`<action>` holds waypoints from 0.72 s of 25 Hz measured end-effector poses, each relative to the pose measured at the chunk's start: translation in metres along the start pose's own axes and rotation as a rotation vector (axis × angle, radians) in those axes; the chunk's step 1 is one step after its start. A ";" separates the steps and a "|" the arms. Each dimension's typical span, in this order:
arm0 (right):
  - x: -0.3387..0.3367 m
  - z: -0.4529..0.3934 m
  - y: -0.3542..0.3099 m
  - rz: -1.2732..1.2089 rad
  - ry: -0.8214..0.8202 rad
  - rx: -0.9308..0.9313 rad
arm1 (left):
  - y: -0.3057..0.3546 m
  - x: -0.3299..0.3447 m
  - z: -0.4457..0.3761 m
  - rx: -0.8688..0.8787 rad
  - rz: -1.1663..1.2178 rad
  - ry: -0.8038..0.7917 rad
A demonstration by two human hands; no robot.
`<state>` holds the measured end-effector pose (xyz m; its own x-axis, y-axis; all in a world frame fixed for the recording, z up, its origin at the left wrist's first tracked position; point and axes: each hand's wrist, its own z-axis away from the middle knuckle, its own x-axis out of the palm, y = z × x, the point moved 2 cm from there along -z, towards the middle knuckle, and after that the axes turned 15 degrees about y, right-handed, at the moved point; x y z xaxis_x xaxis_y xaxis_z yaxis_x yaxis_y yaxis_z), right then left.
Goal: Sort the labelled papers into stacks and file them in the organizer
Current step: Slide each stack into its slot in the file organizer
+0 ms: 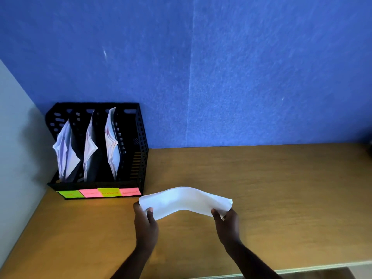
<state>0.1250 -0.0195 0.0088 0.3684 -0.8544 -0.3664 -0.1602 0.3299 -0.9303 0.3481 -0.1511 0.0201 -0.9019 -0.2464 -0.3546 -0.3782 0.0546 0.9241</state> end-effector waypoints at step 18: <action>-0.024 -0.058 -0.059 -0.019 -0.431 0.090 | -0.026 -0.005 -0.054 -0.452 0.057 -0.498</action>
<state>0.0728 -0.0416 0.0736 0.7222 -0.6213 -0.3040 -0.0759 0.3657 -0.9276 0.3742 -0.2035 0.0053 -0.9472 0.2266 -0.2267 -0.3006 -0.3823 0.8738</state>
